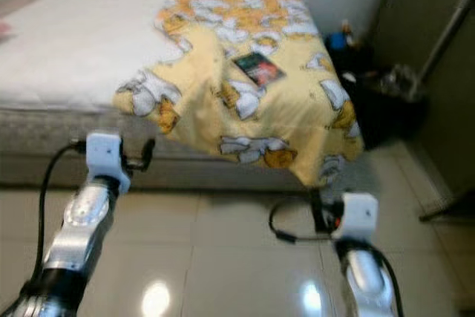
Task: Clean up the room
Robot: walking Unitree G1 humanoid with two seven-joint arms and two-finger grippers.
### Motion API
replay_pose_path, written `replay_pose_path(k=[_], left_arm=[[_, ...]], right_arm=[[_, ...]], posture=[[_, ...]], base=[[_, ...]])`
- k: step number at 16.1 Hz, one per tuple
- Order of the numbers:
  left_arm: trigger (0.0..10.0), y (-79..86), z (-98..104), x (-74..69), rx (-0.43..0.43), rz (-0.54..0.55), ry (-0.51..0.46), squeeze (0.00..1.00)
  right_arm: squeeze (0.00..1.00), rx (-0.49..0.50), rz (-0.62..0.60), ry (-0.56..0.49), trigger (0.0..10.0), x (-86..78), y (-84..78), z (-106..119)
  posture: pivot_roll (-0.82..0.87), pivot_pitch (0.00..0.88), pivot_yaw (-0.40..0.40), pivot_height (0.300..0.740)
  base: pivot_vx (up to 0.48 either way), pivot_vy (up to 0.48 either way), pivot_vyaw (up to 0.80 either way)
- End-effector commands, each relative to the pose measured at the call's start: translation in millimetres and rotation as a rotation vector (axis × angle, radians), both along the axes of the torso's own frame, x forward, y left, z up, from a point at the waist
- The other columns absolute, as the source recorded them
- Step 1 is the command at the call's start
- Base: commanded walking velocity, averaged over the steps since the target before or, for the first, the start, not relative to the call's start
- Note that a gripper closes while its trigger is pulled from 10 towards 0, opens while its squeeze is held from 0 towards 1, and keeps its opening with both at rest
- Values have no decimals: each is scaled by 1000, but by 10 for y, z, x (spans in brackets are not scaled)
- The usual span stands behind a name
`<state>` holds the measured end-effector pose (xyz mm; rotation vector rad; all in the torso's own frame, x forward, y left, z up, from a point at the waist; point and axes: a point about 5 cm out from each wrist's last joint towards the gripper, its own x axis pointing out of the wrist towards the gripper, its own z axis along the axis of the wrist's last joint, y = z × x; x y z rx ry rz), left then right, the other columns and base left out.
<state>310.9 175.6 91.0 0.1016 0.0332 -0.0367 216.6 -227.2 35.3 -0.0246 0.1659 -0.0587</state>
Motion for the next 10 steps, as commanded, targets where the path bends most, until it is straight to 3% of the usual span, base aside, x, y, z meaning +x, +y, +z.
replay_pose_path(k=[1, 10], left_arm=[[10000, -45, -19, 11, -19, -7, 10, 0], [10000, -83, -21, -13, -27, -24, -3, 0]], right_arm=[[0, -7, -4, -24, 10000, 35, -31, 52], [0, 7, 18, -38, 10000, 81, 101, 41]], posture=[[-125, 0, 5, 740], [-111, 0, 15, 740]], base=[[480, 0, 0], [480, 0, 0]])
